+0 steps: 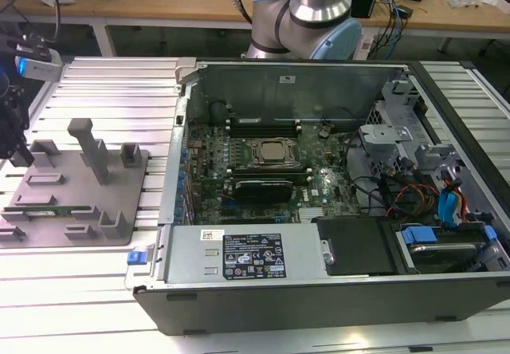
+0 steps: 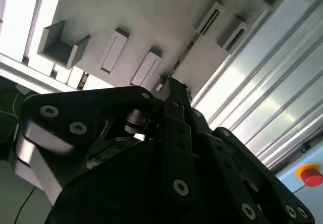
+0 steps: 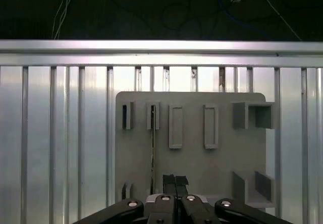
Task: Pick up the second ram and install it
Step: 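Pick up the second ram and move it above second insertion slot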
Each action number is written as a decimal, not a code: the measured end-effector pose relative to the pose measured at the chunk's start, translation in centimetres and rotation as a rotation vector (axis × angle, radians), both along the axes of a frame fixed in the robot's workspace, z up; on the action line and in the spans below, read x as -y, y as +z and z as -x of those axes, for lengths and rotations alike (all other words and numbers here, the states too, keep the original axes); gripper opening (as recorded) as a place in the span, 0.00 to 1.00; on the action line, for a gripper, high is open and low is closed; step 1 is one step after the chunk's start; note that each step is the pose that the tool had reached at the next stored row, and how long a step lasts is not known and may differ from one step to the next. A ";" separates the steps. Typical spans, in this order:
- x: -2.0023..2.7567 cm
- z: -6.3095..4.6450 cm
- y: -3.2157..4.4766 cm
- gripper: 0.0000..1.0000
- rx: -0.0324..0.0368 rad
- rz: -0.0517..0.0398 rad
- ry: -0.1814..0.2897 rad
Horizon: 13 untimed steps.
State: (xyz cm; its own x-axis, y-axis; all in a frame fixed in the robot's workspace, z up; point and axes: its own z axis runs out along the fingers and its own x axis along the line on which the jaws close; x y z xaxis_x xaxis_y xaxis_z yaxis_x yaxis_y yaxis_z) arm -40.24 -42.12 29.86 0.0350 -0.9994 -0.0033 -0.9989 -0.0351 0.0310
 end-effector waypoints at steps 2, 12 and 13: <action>0.00 0.0 -0.02 0.08 0.0000 0.0002 0.006; 0.54 0.0 -2.06 0.08 -0.0010 0.0001 0.006; 0.62 0.0 -2.28 0.08 -0.0010 0.0000 0.006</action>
